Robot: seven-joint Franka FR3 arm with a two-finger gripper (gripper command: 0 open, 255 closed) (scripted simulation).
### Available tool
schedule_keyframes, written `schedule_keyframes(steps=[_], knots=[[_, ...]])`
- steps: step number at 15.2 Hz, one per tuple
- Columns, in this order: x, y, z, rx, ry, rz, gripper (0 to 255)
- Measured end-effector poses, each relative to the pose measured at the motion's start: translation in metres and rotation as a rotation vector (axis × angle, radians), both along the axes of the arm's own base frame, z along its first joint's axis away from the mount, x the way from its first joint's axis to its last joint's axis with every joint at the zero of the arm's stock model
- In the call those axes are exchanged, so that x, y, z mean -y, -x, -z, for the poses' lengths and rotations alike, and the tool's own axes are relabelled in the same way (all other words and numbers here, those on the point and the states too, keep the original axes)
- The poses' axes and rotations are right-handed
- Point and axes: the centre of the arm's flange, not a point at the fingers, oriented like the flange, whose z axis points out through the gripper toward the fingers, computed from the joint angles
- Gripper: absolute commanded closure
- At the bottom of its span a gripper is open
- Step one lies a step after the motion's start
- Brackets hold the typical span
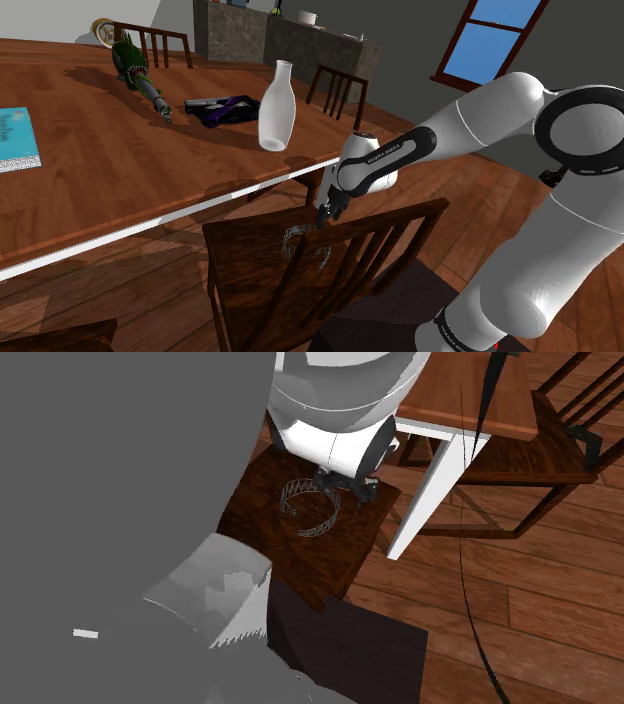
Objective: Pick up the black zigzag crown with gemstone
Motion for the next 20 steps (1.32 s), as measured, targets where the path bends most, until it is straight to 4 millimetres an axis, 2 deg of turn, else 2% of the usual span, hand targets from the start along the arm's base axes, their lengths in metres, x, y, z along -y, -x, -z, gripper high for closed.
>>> schedule_keyframes(steps=[9, 10, 20], knots=[[-0.003, -0.006, 0.049, 0.001, 0.001, -0.003, 0], [-0.003, -0.006, 0.051, 0.002, 0.001, -0.003, 255], [-0.004, -0.007, 0.054, 0.002, 0.001, -0.003, 255]])
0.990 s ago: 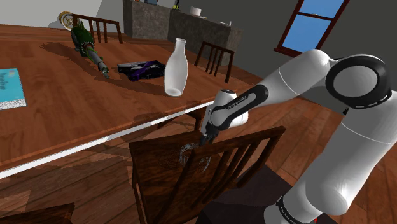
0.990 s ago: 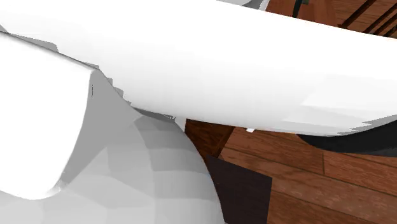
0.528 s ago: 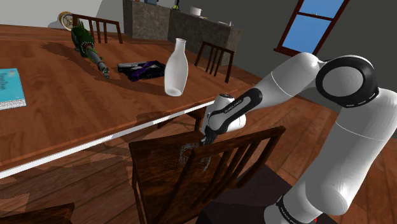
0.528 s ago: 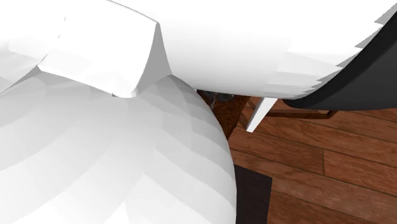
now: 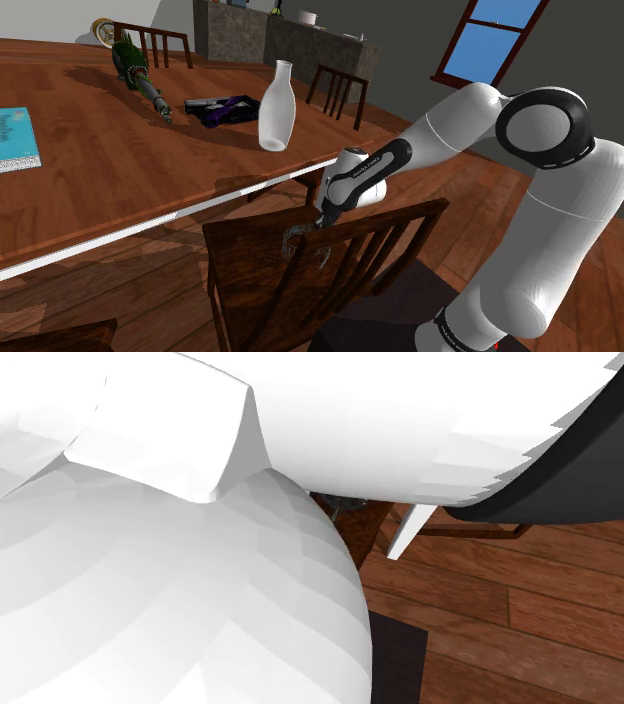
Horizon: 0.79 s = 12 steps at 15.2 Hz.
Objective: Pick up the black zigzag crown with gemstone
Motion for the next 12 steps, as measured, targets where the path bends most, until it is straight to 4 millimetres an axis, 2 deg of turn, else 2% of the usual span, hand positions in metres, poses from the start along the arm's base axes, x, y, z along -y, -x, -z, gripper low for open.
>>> schedule_keyframes(steps=[4, 12], knots=[[-0.001, -0.001, -0.015, 0.000, 0.000, 0.000, 255], [0.000, 0.000, -0.058, 0.000, 0.000, 0.000, 255]])
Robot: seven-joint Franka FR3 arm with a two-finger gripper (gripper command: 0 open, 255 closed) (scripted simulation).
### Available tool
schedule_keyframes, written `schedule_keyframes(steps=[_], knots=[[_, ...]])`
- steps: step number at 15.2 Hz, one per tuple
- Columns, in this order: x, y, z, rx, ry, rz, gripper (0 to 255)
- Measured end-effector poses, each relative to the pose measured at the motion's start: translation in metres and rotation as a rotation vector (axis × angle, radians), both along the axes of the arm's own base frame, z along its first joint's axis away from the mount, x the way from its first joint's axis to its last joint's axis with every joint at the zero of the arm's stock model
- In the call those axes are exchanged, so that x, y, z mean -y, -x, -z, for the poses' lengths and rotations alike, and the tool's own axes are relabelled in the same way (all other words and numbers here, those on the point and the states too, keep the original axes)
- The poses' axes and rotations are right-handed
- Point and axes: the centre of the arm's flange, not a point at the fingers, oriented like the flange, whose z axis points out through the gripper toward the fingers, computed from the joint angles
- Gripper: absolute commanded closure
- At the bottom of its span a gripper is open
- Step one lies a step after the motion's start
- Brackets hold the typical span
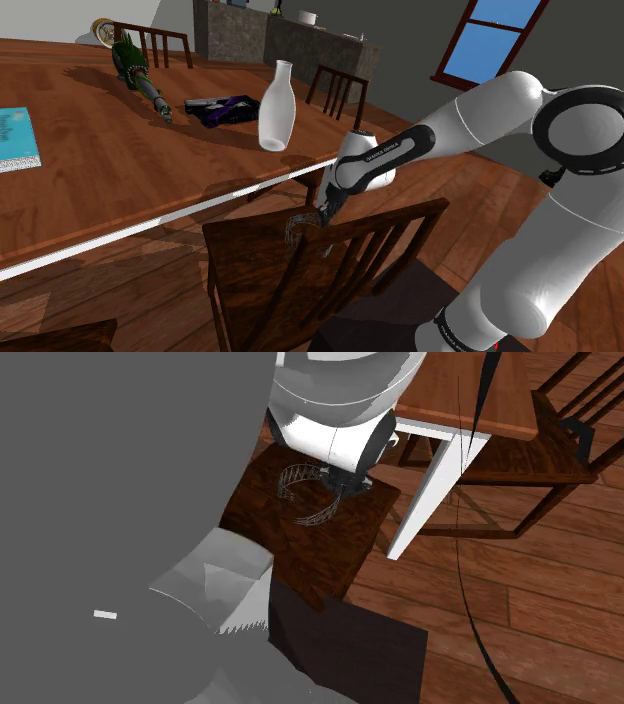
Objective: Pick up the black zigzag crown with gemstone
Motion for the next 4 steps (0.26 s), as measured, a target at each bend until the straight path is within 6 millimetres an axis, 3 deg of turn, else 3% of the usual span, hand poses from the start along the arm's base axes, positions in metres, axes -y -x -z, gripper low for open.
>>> schedule_keyframes(steps=[4], knots=[[-0.001, 0.000, -0.017, 0.000, 0.000, 0.000, 255]])
